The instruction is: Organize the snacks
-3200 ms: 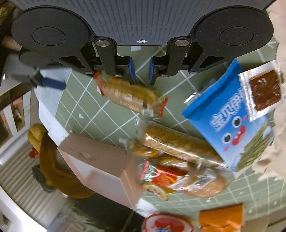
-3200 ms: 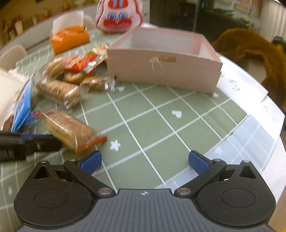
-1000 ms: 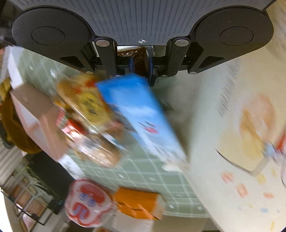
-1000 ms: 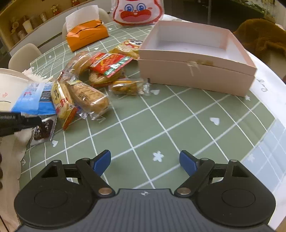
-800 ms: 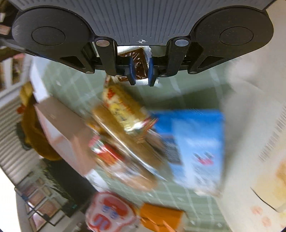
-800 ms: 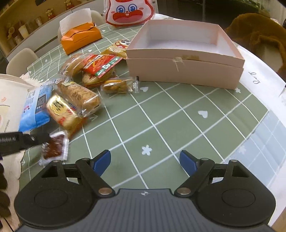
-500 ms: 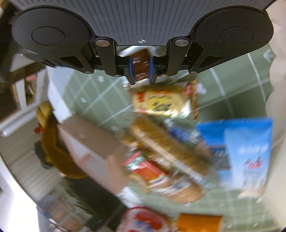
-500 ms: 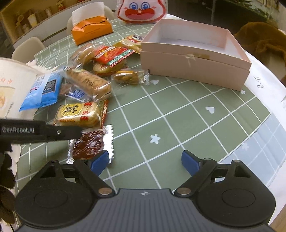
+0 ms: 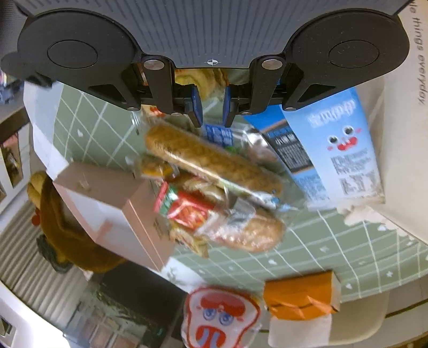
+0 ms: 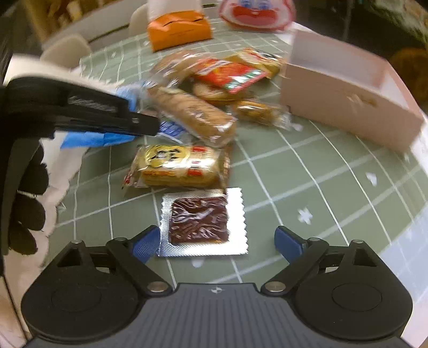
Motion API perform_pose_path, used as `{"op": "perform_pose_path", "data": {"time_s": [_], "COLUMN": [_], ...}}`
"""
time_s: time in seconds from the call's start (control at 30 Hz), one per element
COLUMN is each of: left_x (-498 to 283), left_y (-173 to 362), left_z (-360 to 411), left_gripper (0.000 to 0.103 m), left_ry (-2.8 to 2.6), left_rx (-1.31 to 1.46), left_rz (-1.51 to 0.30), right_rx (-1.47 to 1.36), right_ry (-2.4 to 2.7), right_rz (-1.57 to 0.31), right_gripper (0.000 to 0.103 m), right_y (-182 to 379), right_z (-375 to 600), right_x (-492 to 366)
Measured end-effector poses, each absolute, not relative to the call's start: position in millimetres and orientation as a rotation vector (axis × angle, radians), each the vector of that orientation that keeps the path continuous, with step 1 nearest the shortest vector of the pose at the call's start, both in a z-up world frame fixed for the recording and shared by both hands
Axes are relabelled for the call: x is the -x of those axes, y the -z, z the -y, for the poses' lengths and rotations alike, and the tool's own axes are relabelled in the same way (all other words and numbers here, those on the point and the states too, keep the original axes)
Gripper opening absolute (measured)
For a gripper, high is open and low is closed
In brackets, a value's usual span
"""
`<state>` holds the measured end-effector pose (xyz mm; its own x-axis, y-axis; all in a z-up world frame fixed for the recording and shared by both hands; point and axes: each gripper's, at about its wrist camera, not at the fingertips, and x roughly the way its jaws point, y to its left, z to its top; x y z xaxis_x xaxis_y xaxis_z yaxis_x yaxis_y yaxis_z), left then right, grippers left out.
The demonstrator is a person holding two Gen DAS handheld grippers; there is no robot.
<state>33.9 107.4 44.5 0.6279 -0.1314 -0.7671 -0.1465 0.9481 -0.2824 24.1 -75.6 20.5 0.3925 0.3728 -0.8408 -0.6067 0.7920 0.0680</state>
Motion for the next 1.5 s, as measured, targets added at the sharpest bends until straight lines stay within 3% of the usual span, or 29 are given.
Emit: {"op": "perform_pose_path", "data": {"time_s": [0.17, 0.27, 0.7, 0.8, 0.83, 0.93, 1.5], "left_x": [-16.2, -7.4, -0.6, 3.8, 4.8, 4.8, -8.3], "left_y": [-40.7, -44.8, -58.3, -51.7, -50.3, -49.1, -32.7], "left_z": [-93.7, -74.1, -17.1, -0.2, 4.3, 9.8, -1.6], "left_gripper": [0.021, 0.021, 0.021, 0.028, 0.039, 0.060, 0.063], "left_ry": [0.100, 0.166, 0.201, 0.205, 0.213, 0.242, 0.007], "left_rx": [0.286, 0.191, -0.009, -0.118, -0.142, -0.130, 0.044], "left_rz": [-0.919, -0.931, -0.954, -0.934, -0.935, -0.940, -0.933], "right_rx": [0.283, 0.268, 0.120, 0.119, 0.118, 0.114, 0.092], "right_ry": [-0.577, -0.495, -0.376, -0.375, -0.374, -0.370, -0.369], "right_rz": [-0.947, -0.917, -0.924, -0.915, -0.914, -0.910, -0.827], "right_gripper": [0.096, 0.102, 0.103, 0.103, 0.103, 0.103, 0.103], "right_y": [-17.6, -12.9, -3.6, -3.6, -3.5, -3.4, 1.6], "right_z": [102.1, 136.0, 202.3, 203.1, 202.4, 202.4, 211.4], "right_x": [-32.0, -42.1, -61.2, -58.8, -58.6, -57.7, -38.8]}}
